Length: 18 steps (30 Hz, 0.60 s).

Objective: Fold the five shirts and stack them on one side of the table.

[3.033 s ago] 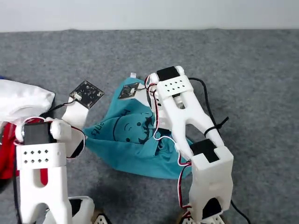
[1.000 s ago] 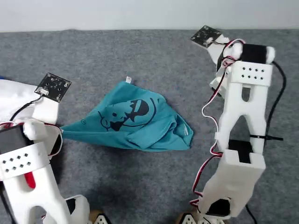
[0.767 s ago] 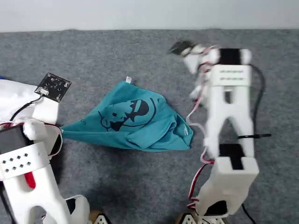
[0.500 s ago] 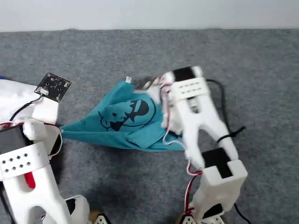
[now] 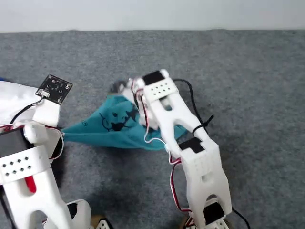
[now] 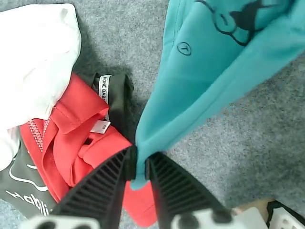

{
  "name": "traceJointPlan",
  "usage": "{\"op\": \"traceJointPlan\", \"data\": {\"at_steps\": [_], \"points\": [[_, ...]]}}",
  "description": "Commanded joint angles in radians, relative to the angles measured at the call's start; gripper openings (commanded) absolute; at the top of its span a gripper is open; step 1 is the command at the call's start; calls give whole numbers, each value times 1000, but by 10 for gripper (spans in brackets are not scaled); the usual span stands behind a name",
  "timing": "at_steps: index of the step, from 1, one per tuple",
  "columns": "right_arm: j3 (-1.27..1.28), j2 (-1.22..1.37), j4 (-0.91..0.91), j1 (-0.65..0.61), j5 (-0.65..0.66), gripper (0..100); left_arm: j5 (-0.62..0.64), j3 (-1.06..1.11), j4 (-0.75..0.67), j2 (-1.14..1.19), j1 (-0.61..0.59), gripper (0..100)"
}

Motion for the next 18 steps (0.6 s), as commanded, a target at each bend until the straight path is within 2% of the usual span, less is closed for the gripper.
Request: {"op": "traceJointPlan", "data": {"at_steps": [1, 5, 8, 11, 18], "points": [[-339, 24, 7, 2, -11, 197, -8, -35, -5, -12, -9, 5], [-520, 79, 91, -4, -11, 197, -8, -35, -5, -12, -9, 5], [-563, 114, 189, -4, -12, 197, -8, -33, -6, -12, -9, 5], [-505, 97, 186, 24, -69, 200, -8, -33, -8, -12, -9, 5], [-224, -82, 186, 62, -77, 202, -8, -8, -11, -12, -9, 5]]}}
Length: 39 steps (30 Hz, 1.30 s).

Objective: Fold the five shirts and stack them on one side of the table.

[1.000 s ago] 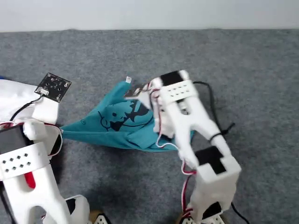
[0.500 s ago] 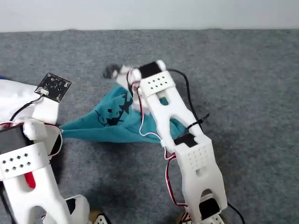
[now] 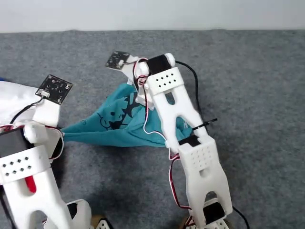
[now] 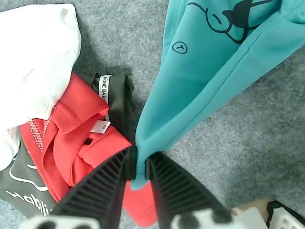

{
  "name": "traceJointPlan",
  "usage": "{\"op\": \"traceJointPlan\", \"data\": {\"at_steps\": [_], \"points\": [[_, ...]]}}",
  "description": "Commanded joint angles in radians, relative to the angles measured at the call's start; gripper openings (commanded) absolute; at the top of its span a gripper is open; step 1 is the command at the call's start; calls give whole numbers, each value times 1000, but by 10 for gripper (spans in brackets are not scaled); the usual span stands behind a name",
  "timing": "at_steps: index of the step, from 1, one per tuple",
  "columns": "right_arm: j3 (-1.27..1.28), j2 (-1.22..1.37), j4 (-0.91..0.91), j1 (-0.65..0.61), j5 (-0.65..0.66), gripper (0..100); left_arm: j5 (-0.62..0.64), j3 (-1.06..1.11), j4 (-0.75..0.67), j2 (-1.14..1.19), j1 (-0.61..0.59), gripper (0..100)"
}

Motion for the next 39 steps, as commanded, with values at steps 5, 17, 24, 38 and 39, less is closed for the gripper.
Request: {"op": "traceJointPlan", "data": {"at_steps": [5, 17, 24, 38, 39], "points": [[189, -176, 39, 54, -17, 262, -8, 48, -37, -14, -9, 5], [186, -59, -127, 64, -28, 286, -8, 47, -38, -14, -9, 5], [186, 30, -206, 65, -25, 274, -8, 50, -38, -14, -9, 5], [-170, -13, 44, 197, 147, 58, -8, 48, -38, -14, -9, 5], [-155, -41, 44, 209, 158, 48, -8, 48, -38, -14, -9, 5]]}}
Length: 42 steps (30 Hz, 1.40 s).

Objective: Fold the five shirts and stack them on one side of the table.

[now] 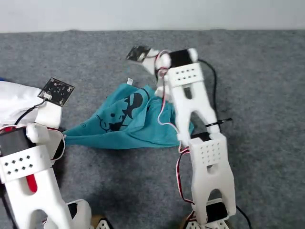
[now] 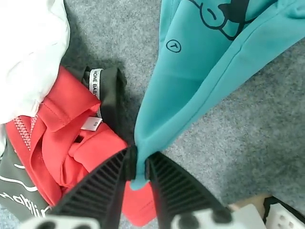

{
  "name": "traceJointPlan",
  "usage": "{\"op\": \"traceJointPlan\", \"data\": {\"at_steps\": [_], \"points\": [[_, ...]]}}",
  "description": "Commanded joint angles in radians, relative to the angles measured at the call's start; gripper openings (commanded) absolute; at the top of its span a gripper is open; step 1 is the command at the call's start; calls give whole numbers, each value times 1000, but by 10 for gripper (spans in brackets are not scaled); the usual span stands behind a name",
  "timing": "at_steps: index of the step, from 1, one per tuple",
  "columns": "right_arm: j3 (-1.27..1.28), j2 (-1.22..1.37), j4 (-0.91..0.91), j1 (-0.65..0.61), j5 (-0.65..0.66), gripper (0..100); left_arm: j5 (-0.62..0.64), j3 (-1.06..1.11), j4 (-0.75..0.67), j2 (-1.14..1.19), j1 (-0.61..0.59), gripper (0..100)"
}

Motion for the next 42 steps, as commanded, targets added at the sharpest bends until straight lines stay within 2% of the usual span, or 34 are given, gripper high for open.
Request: {"op": "traceJointPlan", "data": {"at_steps": [1, 4, 6, 10, 13, 24, 28, 30, 35, 38, 42], "points": [[-20, -124, 47, 54, 46, 48, -8, -7, -23, -14, -9, 5], [157, -239, 45, 58, 72, 52, -8, -7, -23, -14, -9, 5], [272, -308, 41, 50, 49, 90, -8, -7, -23, -14, -9, 5], [347, -335, 39, 7, -103, 224, -8, -5, -23, -14, -9, 5], [347, -297, 10, -24, -167, 297, -6, -5, -23, -14, -9, 5], [345, -82, -162, -108, -176, 277, -5, -2, -18, -14, -9, 5], [344, -61, -193, -97, -164, 128, -5, -2, -18, -14, -9, 5], [344, -77, -176, -88, -127, 64, -5, -1, -17, -14, -9, 5], [344, -174, -61, -74, -57, 61, -5, -1, -18, -14, -9, 5], [344, -239, 35, -73, 12, 11, -5, -1, -18, -14, -9, 5], [400, -352, 42, -35, 3, 9, -3, -1, -20, -14, -9, 5]]}}
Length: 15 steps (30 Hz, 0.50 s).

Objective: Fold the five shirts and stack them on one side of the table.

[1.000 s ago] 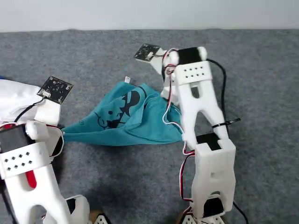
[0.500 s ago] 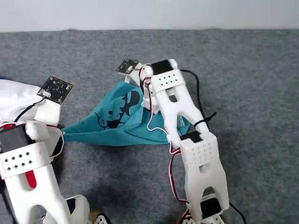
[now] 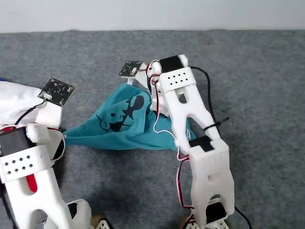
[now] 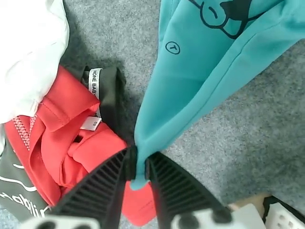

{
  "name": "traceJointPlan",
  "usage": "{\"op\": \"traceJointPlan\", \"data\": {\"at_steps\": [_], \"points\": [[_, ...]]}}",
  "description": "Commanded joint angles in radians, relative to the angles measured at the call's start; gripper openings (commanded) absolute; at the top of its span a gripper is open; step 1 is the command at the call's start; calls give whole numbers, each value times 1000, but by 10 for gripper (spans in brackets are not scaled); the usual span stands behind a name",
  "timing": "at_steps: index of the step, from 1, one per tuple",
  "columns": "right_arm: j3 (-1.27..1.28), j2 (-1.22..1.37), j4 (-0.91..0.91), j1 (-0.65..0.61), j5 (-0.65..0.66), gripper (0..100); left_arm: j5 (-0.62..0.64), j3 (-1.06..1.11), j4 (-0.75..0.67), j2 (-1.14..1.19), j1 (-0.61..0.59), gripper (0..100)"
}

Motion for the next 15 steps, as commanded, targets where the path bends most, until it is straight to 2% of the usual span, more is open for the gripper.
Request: {"op": "traceJointPlan", "data": {"at_steps": [1, 6, 8, 12, 15], "points": [[28, -174, 42, 50, 12, 9, -3, -4, -18, -14, -9, 5], [117, -237, 42, 65, 44, 9, -3, -4, -15, -14, -9, 5], [157, -214, 41, 65, 43, 46, -3, -2, -15, -14, -9, 5], [167, -147, 36, 61, -69, 151, -3, -2, -15, -14, -9, 5], [167, -110, 25, 45, -77, 128, -3, -2, -15, -14, -9, 5]]}}
